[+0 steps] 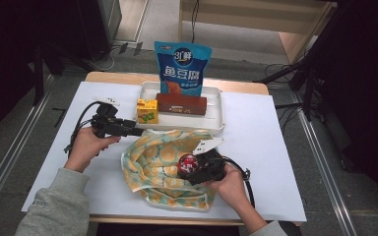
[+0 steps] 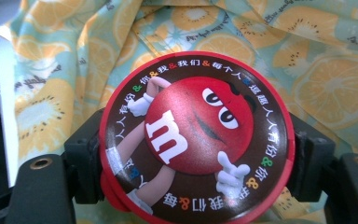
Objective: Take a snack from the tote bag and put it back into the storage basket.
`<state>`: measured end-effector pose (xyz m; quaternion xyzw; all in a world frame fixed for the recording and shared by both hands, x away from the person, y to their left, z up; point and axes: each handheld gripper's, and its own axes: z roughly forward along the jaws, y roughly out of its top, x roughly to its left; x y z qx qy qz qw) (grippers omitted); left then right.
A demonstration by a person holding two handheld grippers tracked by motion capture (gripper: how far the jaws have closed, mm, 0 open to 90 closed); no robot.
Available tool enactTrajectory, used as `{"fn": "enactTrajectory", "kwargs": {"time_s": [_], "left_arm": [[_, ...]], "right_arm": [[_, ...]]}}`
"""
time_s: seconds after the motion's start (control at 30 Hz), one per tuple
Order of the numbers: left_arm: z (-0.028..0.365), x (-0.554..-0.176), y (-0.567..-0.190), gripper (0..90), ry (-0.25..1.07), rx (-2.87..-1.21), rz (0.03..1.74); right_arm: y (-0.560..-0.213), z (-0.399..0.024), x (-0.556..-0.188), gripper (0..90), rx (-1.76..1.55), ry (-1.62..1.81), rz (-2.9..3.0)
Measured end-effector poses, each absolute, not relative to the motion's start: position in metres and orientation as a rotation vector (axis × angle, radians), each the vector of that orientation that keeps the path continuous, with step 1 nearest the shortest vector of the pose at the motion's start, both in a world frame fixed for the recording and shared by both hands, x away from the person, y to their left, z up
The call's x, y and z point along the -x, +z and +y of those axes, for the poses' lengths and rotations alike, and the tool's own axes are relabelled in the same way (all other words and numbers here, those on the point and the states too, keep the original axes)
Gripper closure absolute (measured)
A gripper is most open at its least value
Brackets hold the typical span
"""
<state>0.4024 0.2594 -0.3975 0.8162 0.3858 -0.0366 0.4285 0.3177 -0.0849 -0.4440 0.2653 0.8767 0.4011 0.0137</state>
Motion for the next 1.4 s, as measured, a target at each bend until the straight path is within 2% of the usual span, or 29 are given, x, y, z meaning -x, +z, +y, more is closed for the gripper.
{"fn": "enactTrajectory", "kwargs": {"time_s": [1.4], "left_arm": [[0.264,-0.407,-0.400,35.2,-0.166,-2.019,0.943]], "right_arm": [[-0.405,-0.090,-0.352,26.2,-0.860,1.247,2.756]]}}
